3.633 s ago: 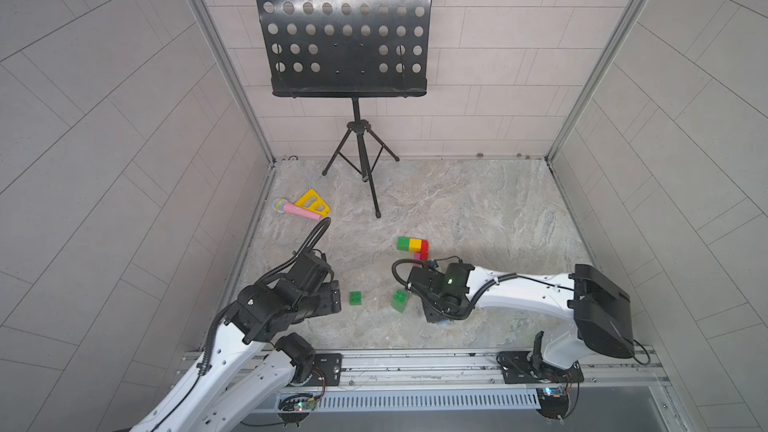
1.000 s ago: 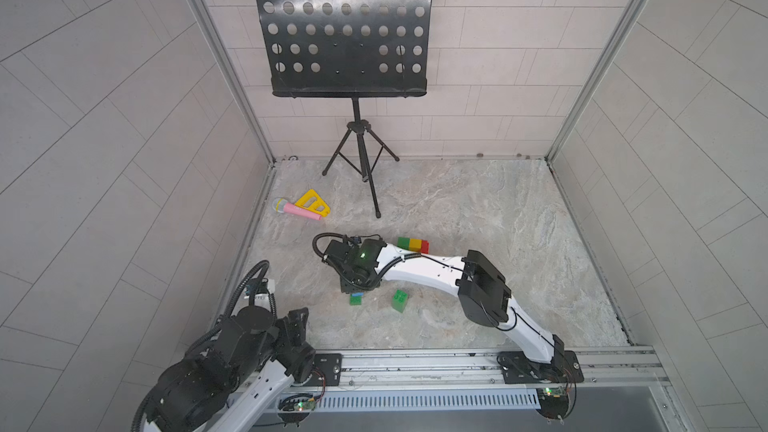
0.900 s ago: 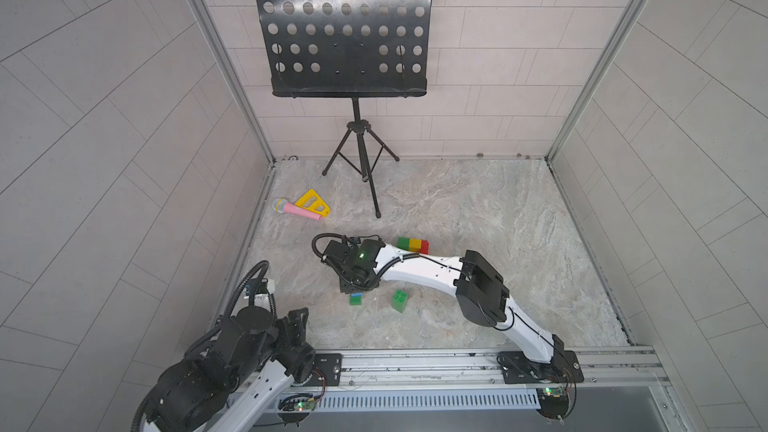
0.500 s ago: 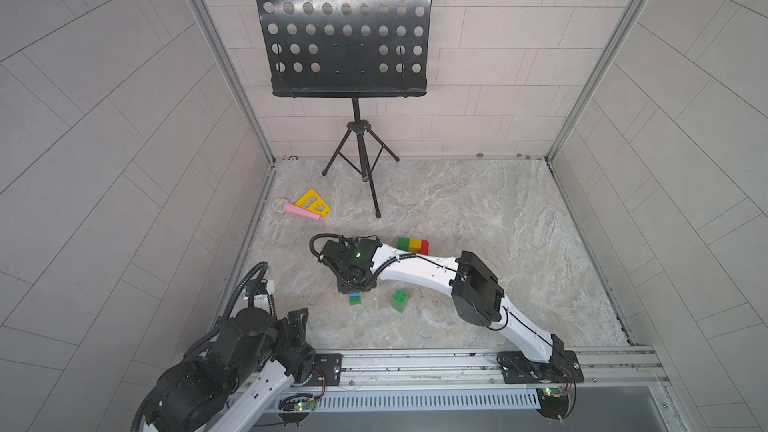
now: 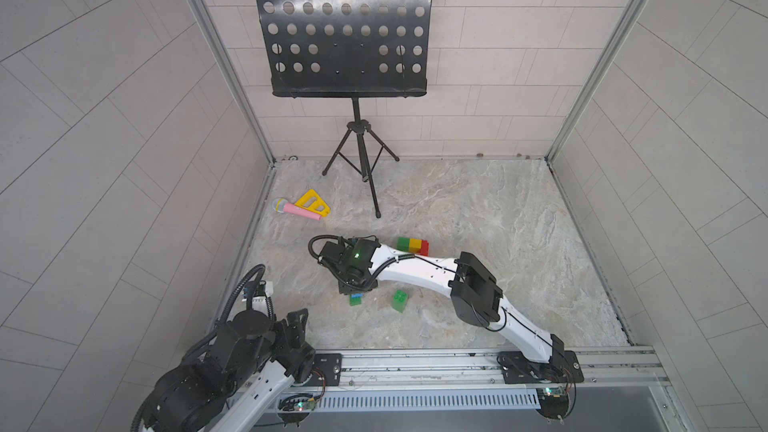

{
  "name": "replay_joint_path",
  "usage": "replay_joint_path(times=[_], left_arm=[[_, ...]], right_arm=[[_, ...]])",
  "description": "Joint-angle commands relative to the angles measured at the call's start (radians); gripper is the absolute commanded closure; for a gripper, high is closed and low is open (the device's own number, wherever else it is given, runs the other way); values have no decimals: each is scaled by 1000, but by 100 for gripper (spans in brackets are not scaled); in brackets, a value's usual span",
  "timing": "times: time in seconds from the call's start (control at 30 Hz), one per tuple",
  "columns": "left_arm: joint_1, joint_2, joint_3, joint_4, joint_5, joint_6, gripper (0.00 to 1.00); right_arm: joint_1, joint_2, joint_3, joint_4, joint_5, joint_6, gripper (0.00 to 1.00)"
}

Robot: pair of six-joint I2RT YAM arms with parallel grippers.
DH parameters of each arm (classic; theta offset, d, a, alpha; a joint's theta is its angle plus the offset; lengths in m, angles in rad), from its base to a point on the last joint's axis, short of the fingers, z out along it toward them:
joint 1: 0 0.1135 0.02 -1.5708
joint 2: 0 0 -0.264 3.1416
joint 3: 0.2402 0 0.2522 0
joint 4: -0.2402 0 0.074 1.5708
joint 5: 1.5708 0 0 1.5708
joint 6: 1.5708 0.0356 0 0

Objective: Assemble the letter r with lego
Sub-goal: Move the lego brick at the center of the board.

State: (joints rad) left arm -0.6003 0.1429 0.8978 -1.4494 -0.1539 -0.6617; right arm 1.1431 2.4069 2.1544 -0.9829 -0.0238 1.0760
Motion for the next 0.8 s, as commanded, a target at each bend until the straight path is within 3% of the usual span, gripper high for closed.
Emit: replay_joint_path(times=[0.0, 0.43, 0.77], left_arm=[[5, -9, -7, -6, -12, 0, 14], [5, -16, -6, -6, -12, 1, 13], [5, -17, -8, -6, -12, 1, 13]], right_arm=[[4, 57, -48, -101, 85, -25, 100], [-20, -38, -193, -100, 181, -64, 100], [-32, -47, -95, -154, 160, -234, 100]])
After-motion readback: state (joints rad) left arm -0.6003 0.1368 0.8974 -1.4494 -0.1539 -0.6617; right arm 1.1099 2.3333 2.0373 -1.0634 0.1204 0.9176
